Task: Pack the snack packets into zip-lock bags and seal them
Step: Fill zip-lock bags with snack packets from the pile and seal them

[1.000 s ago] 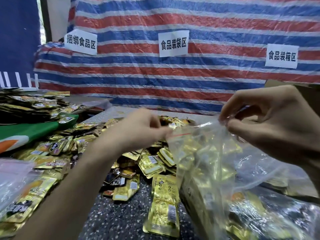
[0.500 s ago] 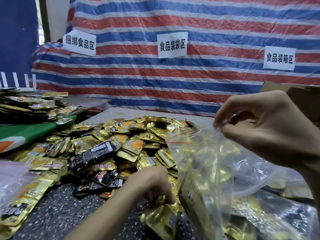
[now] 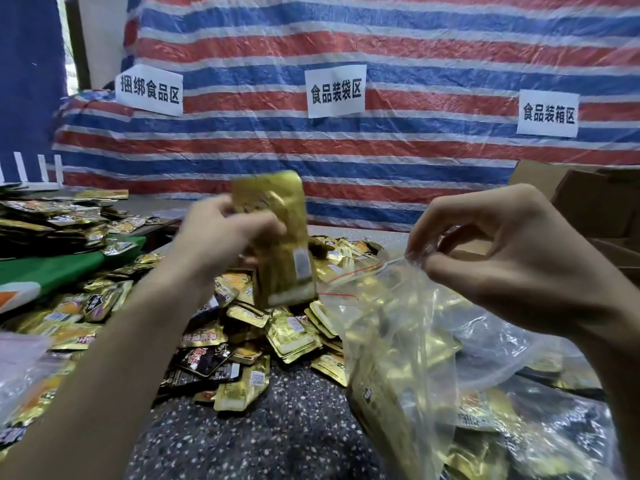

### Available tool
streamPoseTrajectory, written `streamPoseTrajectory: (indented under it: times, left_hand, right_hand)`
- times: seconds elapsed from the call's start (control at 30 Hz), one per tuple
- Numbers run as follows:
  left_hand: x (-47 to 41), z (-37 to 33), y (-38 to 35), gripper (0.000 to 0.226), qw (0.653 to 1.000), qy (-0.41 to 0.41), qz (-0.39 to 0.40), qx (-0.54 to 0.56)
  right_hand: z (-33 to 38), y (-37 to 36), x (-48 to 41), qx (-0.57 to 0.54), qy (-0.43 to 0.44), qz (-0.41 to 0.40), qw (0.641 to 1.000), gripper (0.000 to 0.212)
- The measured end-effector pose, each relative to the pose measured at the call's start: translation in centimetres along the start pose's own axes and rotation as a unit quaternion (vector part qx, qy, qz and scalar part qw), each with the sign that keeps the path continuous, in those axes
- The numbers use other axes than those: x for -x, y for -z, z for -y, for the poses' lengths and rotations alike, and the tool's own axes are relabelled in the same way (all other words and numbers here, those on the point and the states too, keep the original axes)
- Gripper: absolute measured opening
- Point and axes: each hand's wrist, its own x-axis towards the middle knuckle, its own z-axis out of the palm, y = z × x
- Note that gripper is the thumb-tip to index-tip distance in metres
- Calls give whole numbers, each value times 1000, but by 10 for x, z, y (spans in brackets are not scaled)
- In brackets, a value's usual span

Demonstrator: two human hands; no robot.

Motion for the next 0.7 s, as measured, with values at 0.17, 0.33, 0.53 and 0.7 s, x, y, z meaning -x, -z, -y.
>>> streamPoseTrajectory:
  times: [0.17,0.33,0.53,0.7]
  left_hand:
    - [24,-37,3,13,984,-32,-21,175]
    - [42,-40,-21,11,997,-52,40,31]
    - [47,-20,-48,35,985,-98,48,-131]
    - [48,-19,-59,80,958,-122,139,-221]
  right_hand:
    - [5,-7,-1,3,2,15,1000,14]
    - [8,-16,-5,5,27,-6,1000,13]
    - [10,-23,-5,0,53,-67,996,8]
    - [11,-26,-6,6,49,-130,990,12]
